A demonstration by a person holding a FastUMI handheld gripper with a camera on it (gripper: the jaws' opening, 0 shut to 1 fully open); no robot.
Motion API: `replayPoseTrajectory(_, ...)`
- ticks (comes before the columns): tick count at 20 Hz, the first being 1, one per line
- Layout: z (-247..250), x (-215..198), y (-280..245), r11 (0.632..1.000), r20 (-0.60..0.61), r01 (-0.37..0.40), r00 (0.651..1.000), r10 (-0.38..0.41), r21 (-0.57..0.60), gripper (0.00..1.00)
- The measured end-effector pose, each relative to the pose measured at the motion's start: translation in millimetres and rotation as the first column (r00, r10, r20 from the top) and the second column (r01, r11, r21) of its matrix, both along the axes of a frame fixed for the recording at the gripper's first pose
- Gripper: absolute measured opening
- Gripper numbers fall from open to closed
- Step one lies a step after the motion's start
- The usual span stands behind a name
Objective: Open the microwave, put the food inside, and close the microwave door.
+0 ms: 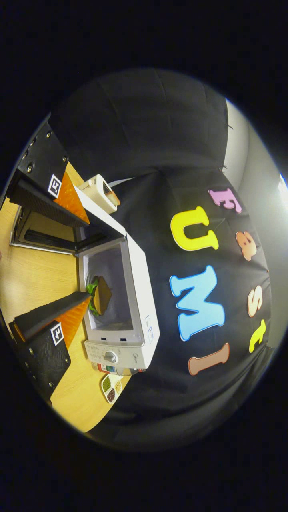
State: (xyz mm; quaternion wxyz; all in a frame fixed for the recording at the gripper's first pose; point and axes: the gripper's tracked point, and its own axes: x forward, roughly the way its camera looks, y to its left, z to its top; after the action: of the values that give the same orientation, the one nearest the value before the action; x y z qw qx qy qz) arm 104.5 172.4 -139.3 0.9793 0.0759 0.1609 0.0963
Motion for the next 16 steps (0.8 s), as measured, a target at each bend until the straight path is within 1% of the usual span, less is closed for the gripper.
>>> replayPoseTrajectory(3,13,-23,27,0.998,0.034,-0.061,0.998,0.062,-0.024,0.97)
replayPoseTrajectory(7,24,-51,64,0.989,0.065,-0.142,0.987,0.144,-0.026,0.97)
replayPoseTrajectory(12,30,-77,109,0.968,0.095,-0.249,0.963,0.252,-0.041,0.97)
replayPoseTrajectory(16,23,-97,140,0.939,0.086,-0.341,0.935,0.343,-0.036,0.96)
